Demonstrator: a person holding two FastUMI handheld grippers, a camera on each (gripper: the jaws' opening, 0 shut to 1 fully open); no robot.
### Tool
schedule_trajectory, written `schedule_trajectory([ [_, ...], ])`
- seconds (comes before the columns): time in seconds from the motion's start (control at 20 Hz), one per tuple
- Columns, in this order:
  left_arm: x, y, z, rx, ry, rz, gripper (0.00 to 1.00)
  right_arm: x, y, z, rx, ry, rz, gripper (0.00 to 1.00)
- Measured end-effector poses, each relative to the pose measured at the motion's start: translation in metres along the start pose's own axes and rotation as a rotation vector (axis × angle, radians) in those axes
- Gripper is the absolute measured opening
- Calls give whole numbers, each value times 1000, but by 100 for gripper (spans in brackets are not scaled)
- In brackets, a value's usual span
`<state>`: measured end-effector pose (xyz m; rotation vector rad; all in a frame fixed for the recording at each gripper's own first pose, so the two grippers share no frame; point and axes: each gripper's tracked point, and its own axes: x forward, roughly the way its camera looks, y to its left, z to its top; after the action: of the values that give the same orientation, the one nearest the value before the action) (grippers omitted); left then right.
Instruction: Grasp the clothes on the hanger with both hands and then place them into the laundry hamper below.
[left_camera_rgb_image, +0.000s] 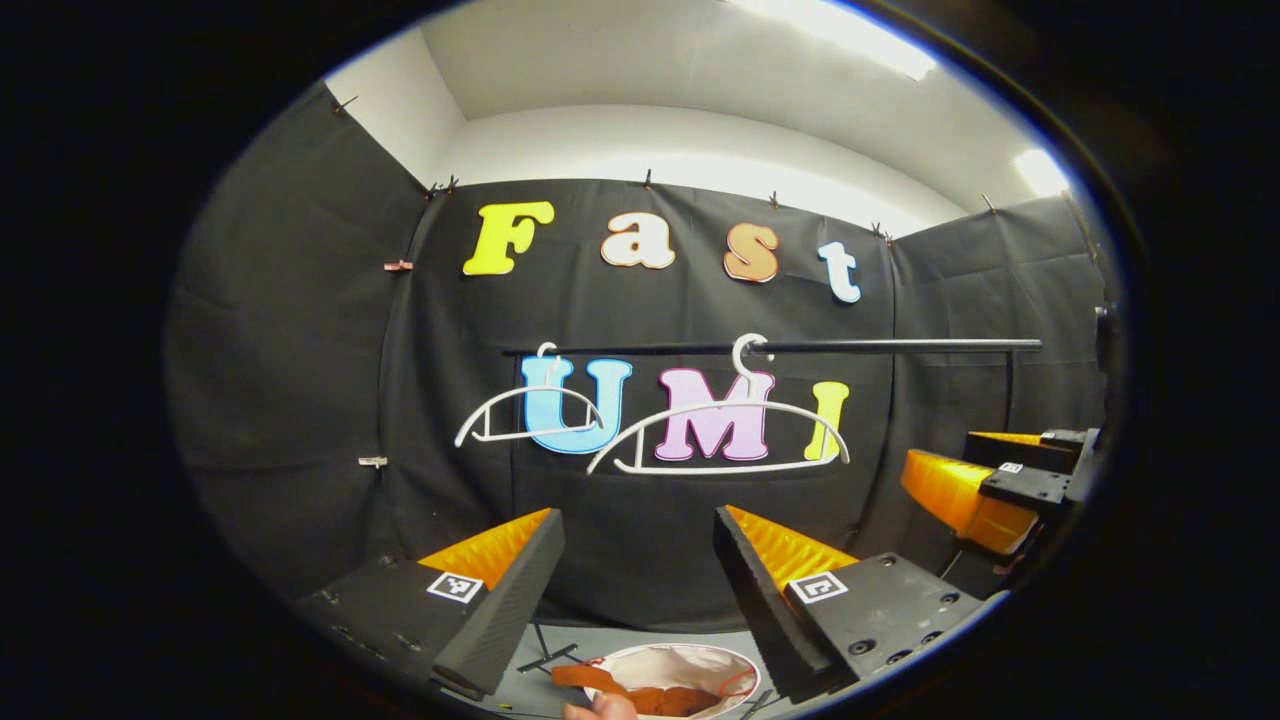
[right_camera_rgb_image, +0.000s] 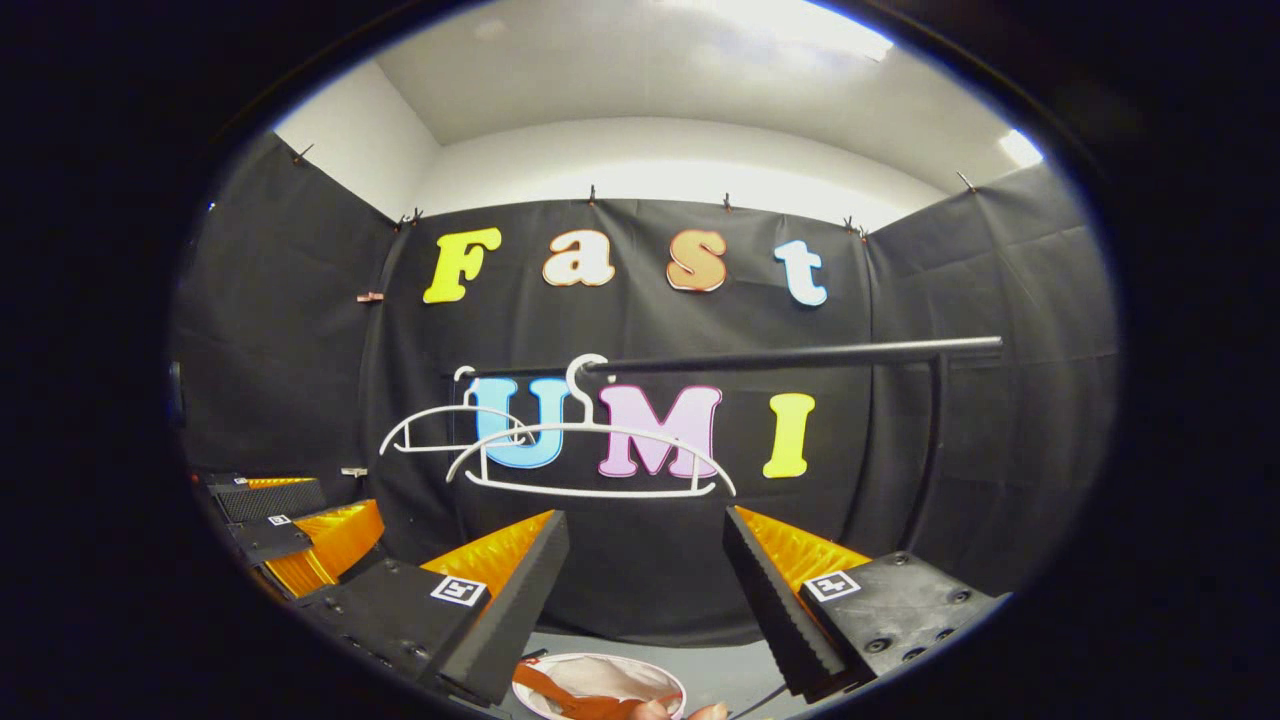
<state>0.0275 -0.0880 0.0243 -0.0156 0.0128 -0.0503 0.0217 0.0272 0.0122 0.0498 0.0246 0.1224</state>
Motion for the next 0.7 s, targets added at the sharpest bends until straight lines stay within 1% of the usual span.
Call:
schedule_trajectory([
  [0.05,-6,-3,6,3,-11,4,92,-3,-3,4,3,-8,4,96],
  [0.1,-10,-6,11,5,-24,8,95,-6,-6,8,8,-17,6,99],
  [0.15,-13,-7,14,6,-34,17,95,-9,-10,10,10,-24,6,100],
  [0.2,-16,-8,16,9,-39,29,95,-13,-15,11,13,-27,8,96],
  [0.25,-18,-11,16,13,-40,35,92,-14,-18,11,18,-28,9,99],
  [0.3,-20,-16,16,20,-39,36,92,-17,-22,10,23,-29,7,99],
  [0.35,-23,-20,15,26,-35,39,95,-18,-25,8,28,-27,3,99],
  [0.4,-25,-23,15,30,-32,44,95,-13,-27,5,32,-27,5,99],
  [0.45,-28,-26,14,29,-29,47,95,-11,-27,5,34,-30,5,99],
  [0.5,-29,-29,15,28,-32,49,92,-11,-27,5,32,-33,9,99],
  [0.55,-29,-31,16,28,-30,52,92,-10,-28,6,30,-35,8,100],
  [0.6,-29,-34,16,30,-28,53,95,-9,-32,8,32,-38,10,99],
  [0.65,-30,-36,16,32,-26,52,92,-10,-36,9,35,-40,13,99],
  [0.7,-31,-39,16,33,-22,51,92,-15,-39,11,35,-42,18,99],
])
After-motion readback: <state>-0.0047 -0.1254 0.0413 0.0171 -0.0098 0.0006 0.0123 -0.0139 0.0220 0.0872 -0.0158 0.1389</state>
